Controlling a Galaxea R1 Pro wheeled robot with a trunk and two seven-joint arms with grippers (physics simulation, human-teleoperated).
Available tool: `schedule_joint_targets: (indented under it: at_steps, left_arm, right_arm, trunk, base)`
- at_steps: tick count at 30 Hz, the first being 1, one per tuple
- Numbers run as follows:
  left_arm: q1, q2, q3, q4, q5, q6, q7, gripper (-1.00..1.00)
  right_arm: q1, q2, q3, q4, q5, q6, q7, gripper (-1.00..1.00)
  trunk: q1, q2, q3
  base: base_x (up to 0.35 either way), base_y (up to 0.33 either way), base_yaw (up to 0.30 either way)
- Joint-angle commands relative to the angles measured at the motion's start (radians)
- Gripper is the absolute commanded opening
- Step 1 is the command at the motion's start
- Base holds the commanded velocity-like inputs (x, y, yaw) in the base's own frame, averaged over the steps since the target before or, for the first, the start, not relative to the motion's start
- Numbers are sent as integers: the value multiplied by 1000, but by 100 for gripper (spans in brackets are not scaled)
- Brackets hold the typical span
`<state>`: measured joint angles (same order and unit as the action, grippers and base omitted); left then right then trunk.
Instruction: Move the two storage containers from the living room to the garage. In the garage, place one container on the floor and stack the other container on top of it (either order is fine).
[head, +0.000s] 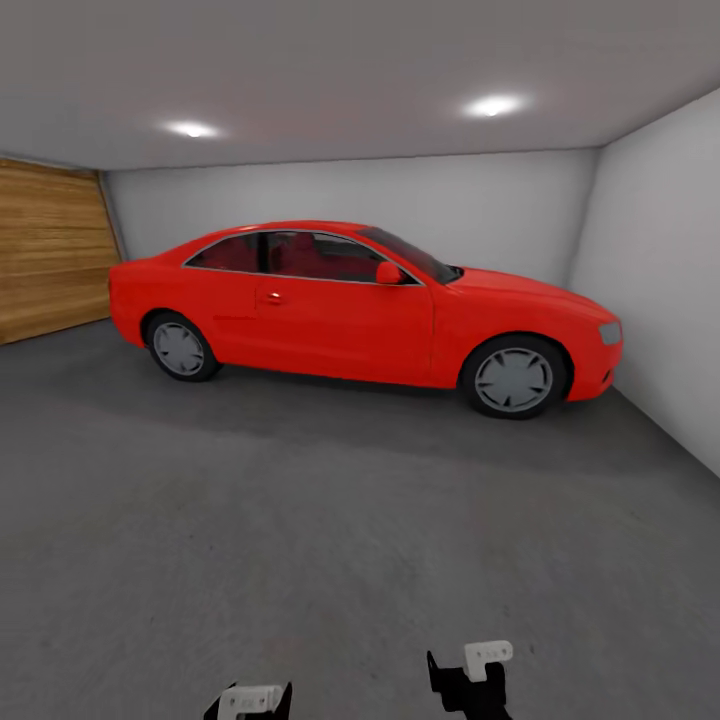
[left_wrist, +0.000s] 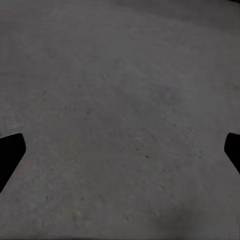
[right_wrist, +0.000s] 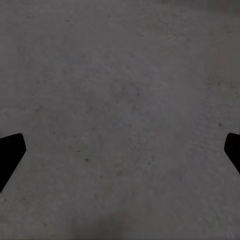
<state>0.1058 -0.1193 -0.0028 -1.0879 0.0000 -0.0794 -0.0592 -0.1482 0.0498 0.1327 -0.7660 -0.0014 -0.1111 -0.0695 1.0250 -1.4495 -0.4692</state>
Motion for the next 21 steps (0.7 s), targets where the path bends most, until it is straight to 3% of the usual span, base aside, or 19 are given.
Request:
schedule_joint_targets:
  at_steps: [1, 21]
  left_arm:
    - [0, 0, 1, 1, 0, -2, -4, 100]
    - [0, 1, 1, 23, 7, -5, -5, 100]
  right_arm:
    - [-1, 0, 4, 1, 0, -2, -7, 100]
    - [0, 0, 4, 3, -1, -2, -7, 100]
  trunk:
    - [0, 0, -1]
    - [0, 0, 2]
  base:
    - [0, 0, 300]
    - [0, 0, 300]
